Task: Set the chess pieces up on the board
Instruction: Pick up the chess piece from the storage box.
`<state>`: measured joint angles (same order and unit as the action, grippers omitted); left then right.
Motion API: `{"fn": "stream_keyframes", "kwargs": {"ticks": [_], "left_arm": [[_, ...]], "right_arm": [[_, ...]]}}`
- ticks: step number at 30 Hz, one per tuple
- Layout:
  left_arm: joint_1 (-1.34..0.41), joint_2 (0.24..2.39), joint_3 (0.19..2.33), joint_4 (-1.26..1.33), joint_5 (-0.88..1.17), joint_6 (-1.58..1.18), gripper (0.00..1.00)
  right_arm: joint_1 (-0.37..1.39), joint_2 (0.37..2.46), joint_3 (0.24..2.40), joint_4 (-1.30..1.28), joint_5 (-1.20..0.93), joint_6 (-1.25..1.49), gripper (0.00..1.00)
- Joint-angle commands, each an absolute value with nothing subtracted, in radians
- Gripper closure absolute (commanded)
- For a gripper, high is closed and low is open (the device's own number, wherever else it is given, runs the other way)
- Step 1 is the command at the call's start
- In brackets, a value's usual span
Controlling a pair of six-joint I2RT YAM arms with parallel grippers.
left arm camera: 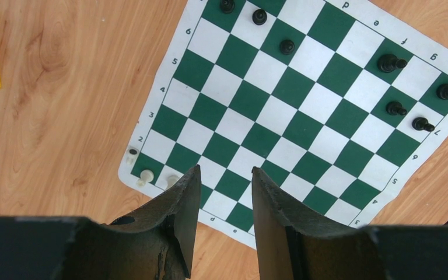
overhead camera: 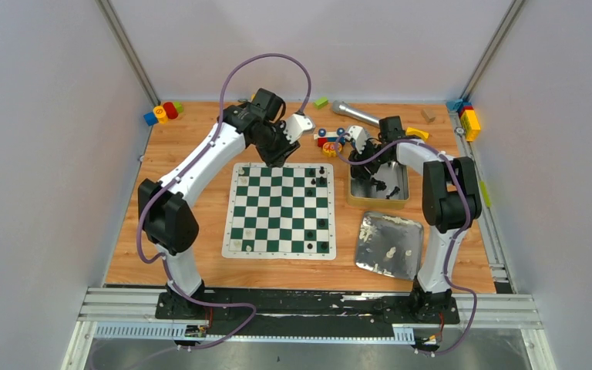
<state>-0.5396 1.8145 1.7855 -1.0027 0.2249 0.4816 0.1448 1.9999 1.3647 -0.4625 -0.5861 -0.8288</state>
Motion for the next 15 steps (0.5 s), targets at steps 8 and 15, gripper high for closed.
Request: {"fn": "stream_keyframes", "kwargs": {"ticks": [8, 15], "left_arm": [[-0.511, 1.775, 1.779, -0.972, 0.245, 0.511, 0.55], [-0.504, 1.791, 1.787, -0.979, 0.245, 0.514, 0.55]], "right_arm": [[0.153, 2.025, 1.399, -0.386, -0.645, -0.909, 0.5], [0.157, 2.025, 1.401, -0.365, -0.656, -0.919, 0.55]]}}
